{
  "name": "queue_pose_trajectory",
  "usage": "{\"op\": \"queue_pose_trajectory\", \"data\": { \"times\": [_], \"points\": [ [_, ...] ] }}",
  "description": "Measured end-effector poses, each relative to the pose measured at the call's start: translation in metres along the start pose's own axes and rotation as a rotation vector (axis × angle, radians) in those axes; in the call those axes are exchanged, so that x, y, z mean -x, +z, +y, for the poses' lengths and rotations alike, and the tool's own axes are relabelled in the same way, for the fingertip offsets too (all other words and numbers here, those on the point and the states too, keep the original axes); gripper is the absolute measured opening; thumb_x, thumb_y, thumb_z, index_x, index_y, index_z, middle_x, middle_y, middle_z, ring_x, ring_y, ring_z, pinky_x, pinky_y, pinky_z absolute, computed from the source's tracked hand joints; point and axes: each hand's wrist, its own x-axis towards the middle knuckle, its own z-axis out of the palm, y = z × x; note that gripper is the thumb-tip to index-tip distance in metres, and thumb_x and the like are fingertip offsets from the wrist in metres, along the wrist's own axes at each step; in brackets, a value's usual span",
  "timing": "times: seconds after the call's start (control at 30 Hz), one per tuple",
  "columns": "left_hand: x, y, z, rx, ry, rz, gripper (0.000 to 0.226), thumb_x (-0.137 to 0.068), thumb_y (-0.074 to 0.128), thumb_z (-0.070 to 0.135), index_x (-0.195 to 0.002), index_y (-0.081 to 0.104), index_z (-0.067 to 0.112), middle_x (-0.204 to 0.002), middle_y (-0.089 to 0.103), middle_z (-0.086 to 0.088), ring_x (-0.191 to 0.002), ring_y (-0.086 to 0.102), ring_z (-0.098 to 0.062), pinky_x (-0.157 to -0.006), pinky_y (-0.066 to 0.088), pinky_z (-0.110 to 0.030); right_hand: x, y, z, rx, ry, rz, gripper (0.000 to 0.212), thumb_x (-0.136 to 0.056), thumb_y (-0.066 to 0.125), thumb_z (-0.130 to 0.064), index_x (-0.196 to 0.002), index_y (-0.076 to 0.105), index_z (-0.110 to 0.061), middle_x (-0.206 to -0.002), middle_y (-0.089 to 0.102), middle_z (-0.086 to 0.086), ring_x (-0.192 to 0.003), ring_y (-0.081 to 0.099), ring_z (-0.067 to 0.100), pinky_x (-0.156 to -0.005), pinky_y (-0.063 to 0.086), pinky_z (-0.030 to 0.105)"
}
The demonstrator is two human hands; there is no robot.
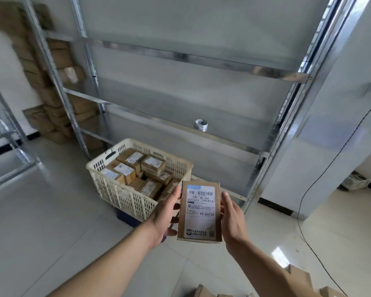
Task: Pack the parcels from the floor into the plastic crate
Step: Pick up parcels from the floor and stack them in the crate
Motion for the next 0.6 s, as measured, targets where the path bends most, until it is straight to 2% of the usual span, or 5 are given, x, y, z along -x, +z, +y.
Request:
{"op": "queue_pose_trajectory", "data": {
  "times": [0.13, 0.23, 0.33, 0.47, 0.6],
  "points": [
    [-0.019, -0.016, 0.011, 0.018, 0.010, 0.061, 0.037, -0.094, 0.031, 0.066, -0.092, 0.061, 0.044, -0.105, 0.064, 0.012, -0.110, 0.060, -0.027, -0.096, 0.049, -0.055, -0.027, 0.023, -0.001, 0.021, -0.002, -0.048, 0.057, -0.089, 0.044, -0.068, -0.086, 0.079, -0.023, -0.082, 0.078, 0.003, -0.089, 0.074, 0.029, -0.088, 0.057, 0.049],
    [-0.035, -0.028, 0.017, 0.032, 0.006, 0.108, 0.039, -0.093, 0.033, 0.067, -0.092, 0.064, 0.043, -0.108, 0.068, 0.008, -0.104, 0.063, -0.025, -0.084, 0.055, -0.047, -0.048, 0.041, -0.003, 0.030, -0.004, -0.089, 0.060, -0.085, 0.042, -0.070, -0.087, 0.079, -0.023, -0.084, 0.079, 0.001, -0.087, 0.074, 0.024, -0.090, 0.058, 0.052],
    [-0.049, -0.040, 0.023, 0.044, -0.005, 0.129, 0.041, -0.091, 0.034, 0.069, -0.091, 0.067, 0.044, -0.106, 0.072, 0.005, -0.103, 0.065, -0.026, -0.074, 0.056, -0.041, -0.066, 0.058, -0.005, 0.042, -0.005, -0.110, 0.054, -0.092, 0.044, -0.066, -0.086, 0.079, -0.026, -0.083, 0.078, 0.001, -0.087, 0.074, 0.025, -0.089, 0.057, 0.055],
    [-0.072, -0.060, 0.033, 0.022, -0.011, 0.124, 0.041, -0.091, 0.032, 0.070, -0.086, 0.066, 0.050, -0.107, 0.071, 0.005, -0.106, 0.064, -0.027, -0.082, 0.056, -0.047, -0.089, 0.082, -0.007, 0.061, 0.026, -0.102, 0.050, -0.102, 0.044, -0.054, -0.086, 0.078, -0.022, -0.084, 0.079, 0.000, -0.088, 0.075, 0.027, -0.088, 0.058, 0.057],
    [-0.102, -0.088, 0.045, 0.015, -0.002, 0.084, 0.040, -0.091, 0.031, 0.070, -0.086, 0.066, 0.053, -0.111, 0.069, 0.007, -0.114, 0.059, -0.028, -0.090, 0.053, -0.055, -0.112, 0.113, -0.005, 0.069, 0.051, -0.076, 0.048, -0.102, 0.044, -0.055, -0.084, 0.078, -0.026, -0.084, 0.078, -0.002, -0.089, 0.073, 0.025, -0.089, 0.057, 0.057]
  ]
}}
